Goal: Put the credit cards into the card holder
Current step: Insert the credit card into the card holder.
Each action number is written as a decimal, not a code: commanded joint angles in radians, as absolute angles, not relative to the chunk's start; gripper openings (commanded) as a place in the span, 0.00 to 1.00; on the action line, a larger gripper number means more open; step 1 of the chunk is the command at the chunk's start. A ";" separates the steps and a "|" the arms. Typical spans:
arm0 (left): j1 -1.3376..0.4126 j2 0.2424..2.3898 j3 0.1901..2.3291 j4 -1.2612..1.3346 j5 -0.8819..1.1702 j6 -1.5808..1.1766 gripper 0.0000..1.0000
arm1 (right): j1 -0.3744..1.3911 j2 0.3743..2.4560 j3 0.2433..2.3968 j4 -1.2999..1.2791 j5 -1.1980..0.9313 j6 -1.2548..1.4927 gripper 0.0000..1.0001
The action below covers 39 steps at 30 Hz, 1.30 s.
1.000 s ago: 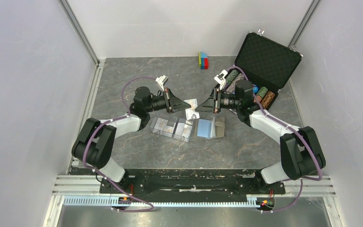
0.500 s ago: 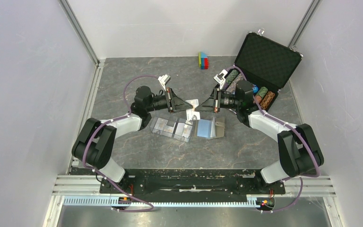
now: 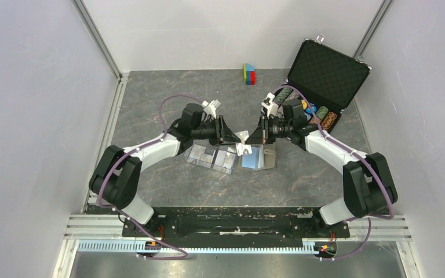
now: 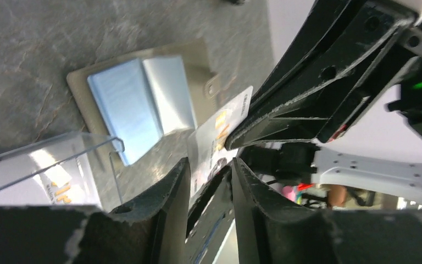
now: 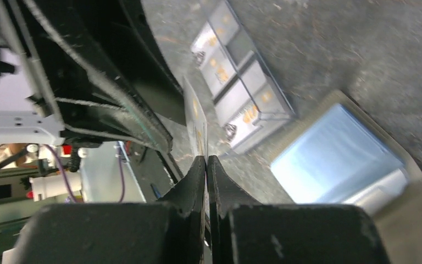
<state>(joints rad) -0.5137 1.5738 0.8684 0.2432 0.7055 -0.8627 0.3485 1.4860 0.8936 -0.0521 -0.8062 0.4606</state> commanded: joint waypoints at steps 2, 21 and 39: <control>-0.624 1.619 1.047 -0.142 0.578 -0.605 0.40 | 0.339 1.483 0.895 -0.214 -0.583 0.303 0.00; -0.789 1.876 1.279 -0.611 0.184 -0.407 0.24 | 0.339 1.501 0.878 -0.309 -0.396 0.177 0.00; -0.764 1.864 1.303 -0.675 0.008 -0.421 0.04 | 0.265 1.435 0.842 -0.316 -0.470 0.254 0.00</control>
